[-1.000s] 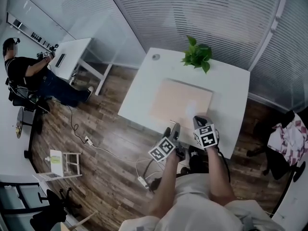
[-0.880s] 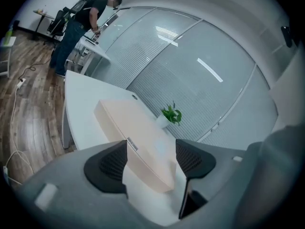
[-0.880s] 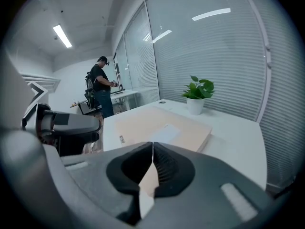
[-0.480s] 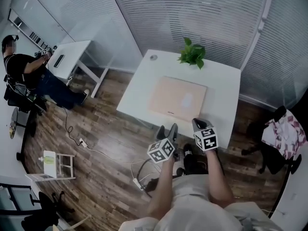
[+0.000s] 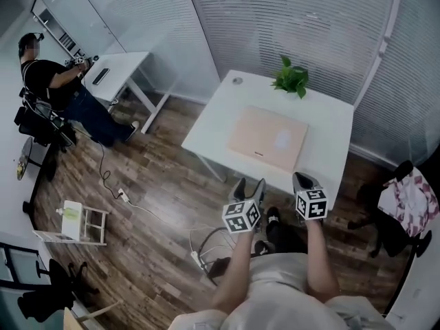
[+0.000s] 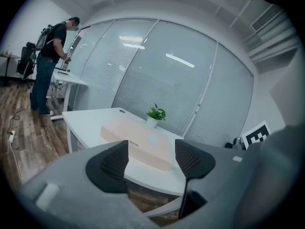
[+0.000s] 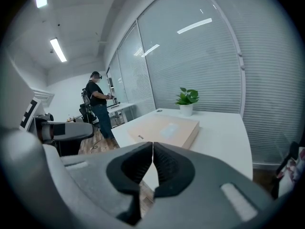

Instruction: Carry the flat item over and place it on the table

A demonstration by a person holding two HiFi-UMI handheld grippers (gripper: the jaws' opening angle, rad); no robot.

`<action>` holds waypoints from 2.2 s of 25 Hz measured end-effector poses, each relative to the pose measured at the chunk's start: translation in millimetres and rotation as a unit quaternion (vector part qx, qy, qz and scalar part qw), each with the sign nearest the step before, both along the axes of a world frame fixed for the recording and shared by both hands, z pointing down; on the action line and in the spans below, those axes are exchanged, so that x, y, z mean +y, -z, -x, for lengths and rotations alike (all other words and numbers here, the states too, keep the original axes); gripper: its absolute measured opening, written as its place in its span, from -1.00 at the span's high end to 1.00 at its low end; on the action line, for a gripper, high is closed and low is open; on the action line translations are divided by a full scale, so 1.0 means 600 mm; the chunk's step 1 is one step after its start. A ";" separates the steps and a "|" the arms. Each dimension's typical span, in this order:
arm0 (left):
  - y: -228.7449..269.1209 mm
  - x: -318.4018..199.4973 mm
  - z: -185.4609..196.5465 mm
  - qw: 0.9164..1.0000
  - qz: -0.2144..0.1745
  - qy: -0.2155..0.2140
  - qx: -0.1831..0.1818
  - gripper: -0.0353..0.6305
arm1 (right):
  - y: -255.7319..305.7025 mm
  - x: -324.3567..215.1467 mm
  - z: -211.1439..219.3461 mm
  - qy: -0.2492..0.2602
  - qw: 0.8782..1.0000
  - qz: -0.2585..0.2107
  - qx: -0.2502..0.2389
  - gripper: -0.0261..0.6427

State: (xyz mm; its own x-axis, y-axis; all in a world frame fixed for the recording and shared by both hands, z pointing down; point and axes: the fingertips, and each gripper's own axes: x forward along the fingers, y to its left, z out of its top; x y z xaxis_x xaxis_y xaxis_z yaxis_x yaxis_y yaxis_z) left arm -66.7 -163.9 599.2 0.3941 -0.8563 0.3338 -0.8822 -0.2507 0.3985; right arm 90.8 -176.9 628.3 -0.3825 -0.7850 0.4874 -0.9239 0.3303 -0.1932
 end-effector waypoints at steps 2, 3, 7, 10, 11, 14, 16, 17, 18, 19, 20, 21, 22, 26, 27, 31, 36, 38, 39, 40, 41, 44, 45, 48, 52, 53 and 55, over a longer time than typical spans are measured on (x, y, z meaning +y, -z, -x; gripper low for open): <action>0.004 0.010 0.006 1.000 -0.010 -0.011 -0.026 -0.04 | 0.000 0.012 0.009 0.005 1.000 -0.001 0.000 0.91; 0.006 0.015 0.010 0.999 -0.014 -0.016 -0.038 -0.03 | 0.000 0.018 0.015 0.008 1.000 -0.001 0.000 0.91; 0.014 0.026 0.023 0.998 -0.026 -0.020 -0.062 -0.01 | 0.010 0.031 0.032 0.020 1.000 -0.008 0.001 0.91; 0.011 0.035 0.022 0.997 -0.029 -0.020 -0.074 0.05 | 0.013 0.039 0.026 0.015 1.000 -0.012 -0.005 0.91; 0.012 0.037 0.022 0.996 -0.030 -0.020 -0.076 0.15 | 0.013 0.042 0.023 0.012 1.000 -0.012 -0.007 0.91; 0.018 0.044 0.026 0.996 -0.041 -0.013 -0.081 0.46 | 0.009 0.049 0.022 0.012 1.000 -0.010 -0.009 0.91; 0.025 0.046 0.032 0.994 -0.051 -0.006 -0.092 0.59 | 0.007 0.054 0.024 0.011 1.000 -0.007 -0.011 0.91; 0.032 0.047 0.036 0.994 -0.059 0.000 -0.097 0.69 | 0.008 0.056 0.025 0.009 1.000 -0.006 -0.013 0.91; 0.038 0.049 0.041 0.993 -0.066 0.006 -0.100 0.82 | 0.009 0.057 0.026 0.008 1.000 -0.006 -0.016 0.91; 0.043 0.050 0.043 0.992 -0.071 0.010 -0.100 0.86 | 0.011 0.058 0.027 0.008 1.000 -0.007 -0.019 0.91; 0.046 0.051 0.043 0.992 -0.075 0.011 -0.098 0.87 | 0.013 0.058 0.028 0.008 1.000 -0.008 -0.021 0.91; 0.047 0.052 0.041 0.992 -0.076 0.010 -0.096 0.87 | 0.015 0.057 0.027 0.008 1.000 -0.010 -0.024 0.91; 0.047 0.052 0.038 0.993 -0.076 0.007 -0.095 0.87 | 0.017 0.056 0.027 0.007 1.000 -0.011 -0.026 0.91; 0.041 0.059 0.022 0.994 -0.069 -0.008 -0.087 0.87 | 0.020 0.061 0.026 0.010 0.999 -0.011 -0.028 0.91; 0.042 0.062 0.018 0.994 -0.069 -0.010 -0.084 0.87 | 0.019 0.063 0.027 0.013 0.999 -0.012 -0.028 0.91; 0.056 0.066 0.006 0.993 -0.082 -0.016 -0.078 0.87 | 0.020 0.073 0.021 0.014 0.999 -0.014 -0.028 0.91; 0.057 0.066 0.005 0.993 -0.080 -0.011 -0.084 0.87 | 0.021 0.080 0.018 0.015 0.999 -0.014 -0.030 0.91; 0.053 0.066 0.002 0.993 -0.075 -0.013 -0.085 0.87 | 0.023 0.079 0.017 0.017 0.999 -0.014 -0.029 0.91; 0.052 0.065 0.001 0.994 -0.072 -0.013 -0.086 0.87 | 0.025 0.079 0.017 0.017 0.999 -0.015 -0.029 0.91; 0.050 0.065 0.001 0.994 -0.070 -0.013 -0.087 0.87 | 0.026 0.078 0.017 0.019 0.999 -0.015 -0.030 0.91; 0.048 0.066 0.000 0.994 -0.067 -0.013 -0.087 0.87 | 0.027 0.079 0.018 0.020 0.999 -0.015 -0.030 0.91; 0.043 0.065 0.001 0.994 -0.061 -0.010 -0.092 0.87 | 0.026 0.080 0.022 0.026 0.999 -0.015 -0.028 0.91; 0.042 0.063 0.003 0.994 -0.059 -0.008 -0.094 0.87 | 0.025 0.080 0.024 0.028 0.999 -0.015 -0.027 0.91; 0.044 0.060 0.007 0.994 -0.057 -0.004 -0.094 0.87 | 0.027 0.080 0.026 0.031 0.999 -0.017 -0.023 0.91; 0.047 0.058 0.004 0.994 -0.056 -0.008 -0.088 0.87 | 0.033 0.076 0.023 0.030 0.999 -0.020 -0.018 0.91; 0.047 0.057 0.003 0.995 -0.055 -0.009 -0.087 0.87 | 0.034 0.075 0.023 0.030 0.999 -0.022 -0.016 0.92; 0.045 0.057 0.001 0.995 -0.053 -0.010 -0.085 0.87 | 0.034 0.074 0.023 0.032 0.999 -0.023 -0.013 0.92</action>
